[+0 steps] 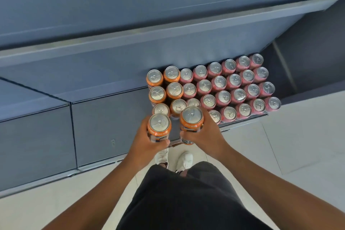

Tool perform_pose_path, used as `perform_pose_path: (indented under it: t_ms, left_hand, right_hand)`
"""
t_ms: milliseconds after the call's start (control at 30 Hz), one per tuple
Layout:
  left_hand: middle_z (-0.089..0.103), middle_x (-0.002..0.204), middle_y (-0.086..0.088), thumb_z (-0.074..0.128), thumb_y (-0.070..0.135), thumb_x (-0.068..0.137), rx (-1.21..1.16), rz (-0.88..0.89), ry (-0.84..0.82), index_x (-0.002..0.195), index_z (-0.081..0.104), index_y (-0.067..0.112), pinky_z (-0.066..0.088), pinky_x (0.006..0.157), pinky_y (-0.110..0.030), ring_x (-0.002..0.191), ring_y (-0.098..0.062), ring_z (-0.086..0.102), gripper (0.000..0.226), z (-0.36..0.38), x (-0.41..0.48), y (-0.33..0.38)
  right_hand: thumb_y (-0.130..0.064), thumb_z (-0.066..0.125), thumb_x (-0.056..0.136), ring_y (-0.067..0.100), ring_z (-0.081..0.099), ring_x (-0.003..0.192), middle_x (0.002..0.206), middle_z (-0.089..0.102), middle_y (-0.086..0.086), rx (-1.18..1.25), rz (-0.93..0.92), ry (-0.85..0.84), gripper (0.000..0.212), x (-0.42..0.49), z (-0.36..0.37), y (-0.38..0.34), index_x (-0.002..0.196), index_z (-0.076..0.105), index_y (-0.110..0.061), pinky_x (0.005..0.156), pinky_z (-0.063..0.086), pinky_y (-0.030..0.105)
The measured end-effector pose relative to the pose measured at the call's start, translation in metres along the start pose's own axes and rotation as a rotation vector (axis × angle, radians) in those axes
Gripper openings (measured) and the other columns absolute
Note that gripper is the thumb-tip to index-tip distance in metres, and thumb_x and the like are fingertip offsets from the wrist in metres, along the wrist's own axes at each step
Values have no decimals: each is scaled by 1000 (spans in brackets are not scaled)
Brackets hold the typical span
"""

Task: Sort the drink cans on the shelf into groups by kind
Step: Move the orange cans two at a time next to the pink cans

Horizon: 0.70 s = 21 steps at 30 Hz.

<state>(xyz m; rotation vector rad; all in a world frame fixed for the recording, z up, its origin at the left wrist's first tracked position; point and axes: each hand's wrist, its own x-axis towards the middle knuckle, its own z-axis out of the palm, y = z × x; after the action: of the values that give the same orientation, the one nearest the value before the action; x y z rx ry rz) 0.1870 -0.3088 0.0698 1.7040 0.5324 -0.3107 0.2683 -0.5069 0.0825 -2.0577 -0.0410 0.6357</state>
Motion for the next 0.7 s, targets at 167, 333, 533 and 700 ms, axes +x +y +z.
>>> perform_pose_path:
  t_ms: [167,333,533,700]
  left_hand:
    - [60,125,10,90,20,66,103,41,33,129,52,35,51,101,-43,119,-15,58,75,9,6,-22]
    - [64,122,11,88,24,70,108,34,130,130,53,30,54,98,-40,116,-12,61,69,25,12,-27]
    - [61,117,6,88,20,71,182,-17,205,128,45,24,58,89,-34,109,-18,62,72,36,21,-45]
    - [58,121,5,88,24,71,186,-8,203,130,44,25,58,91,-37,111,-17,60,74,46,28,-54]
  right_hand:
    - [-41,89,56,15,61,108,117,61,-8,-103,2,10,79,13,12,17,125,51,-34,90,56,41]
    - [-32,88,61,13,60,106,111,62,-16,-139,-77,3,72,23,16,25,120,48,-40,88,56,37]
    - [-21,86,68,-4,54,107,110,52,-34,-177,-81,-55,75,25,17,38,120,39,-45,84,48,14]
    - [-22,85,70,-1,47,106,120,49,-17,-237,-114,-40,66,27,22,49,123,47,-31,86,54,34]
